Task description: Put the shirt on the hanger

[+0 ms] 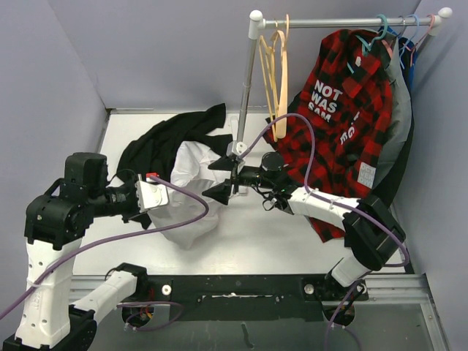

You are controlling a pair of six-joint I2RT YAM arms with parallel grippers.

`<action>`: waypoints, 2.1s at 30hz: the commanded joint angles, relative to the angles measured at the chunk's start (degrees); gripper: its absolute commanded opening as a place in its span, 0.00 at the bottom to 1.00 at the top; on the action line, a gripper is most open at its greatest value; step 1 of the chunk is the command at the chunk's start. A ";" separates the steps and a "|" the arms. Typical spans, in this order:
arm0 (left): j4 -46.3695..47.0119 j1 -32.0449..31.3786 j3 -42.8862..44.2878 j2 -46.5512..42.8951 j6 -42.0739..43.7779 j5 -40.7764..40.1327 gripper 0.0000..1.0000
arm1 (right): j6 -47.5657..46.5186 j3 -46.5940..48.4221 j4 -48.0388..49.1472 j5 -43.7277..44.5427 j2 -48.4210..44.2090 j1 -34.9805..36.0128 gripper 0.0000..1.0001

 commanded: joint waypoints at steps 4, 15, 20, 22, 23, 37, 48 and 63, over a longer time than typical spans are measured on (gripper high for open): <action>2.63 0.31 0.75 0.29 0.18 2.30 0.00 | -7.68 4.28 1.52 -1.52 2.07 4.95 0.99; 3.16 0.27 -1.56 -0.14 0.30 2.30 0.00 | -7.32 8.71 2.11 -4.57 8.64 3.78 0.44; 5.22 0.27 -2.42 -0.42 -2.74 1.70 0.00 | -6.87 6.55 -3.38 -1.67 3.13 4.14 0.00; 8.35 0.32 -3.15 -0.87 -5.57 -0.34 0.00 | -8.97 5.33 -7.28 3.55 -1.35 5.76 0.00; 11.25 0.29 -3.46 -1.09 -7.84 -2.21 0.00 | -10.90 5.48 -10.91 7.80 -3.76 7.38 0.00; 37.87 1.22 10.00 3.59 -23.46 -26.45 0.00 | -17.61 38.89 -43.55 50.35 -8.78 19.34 0.00; 46.14 -1.11 38.09 19.24 -19.98 -29.87 0.00 | -27.20 76.09 -42.39 65.44 5.95 18.70 0.00; 44.38 -1.24 30.02 22.44 -23.26 -17.97 0.00 | -32.61 58.57 -30.98 81.29 -4.28 18.27 0.00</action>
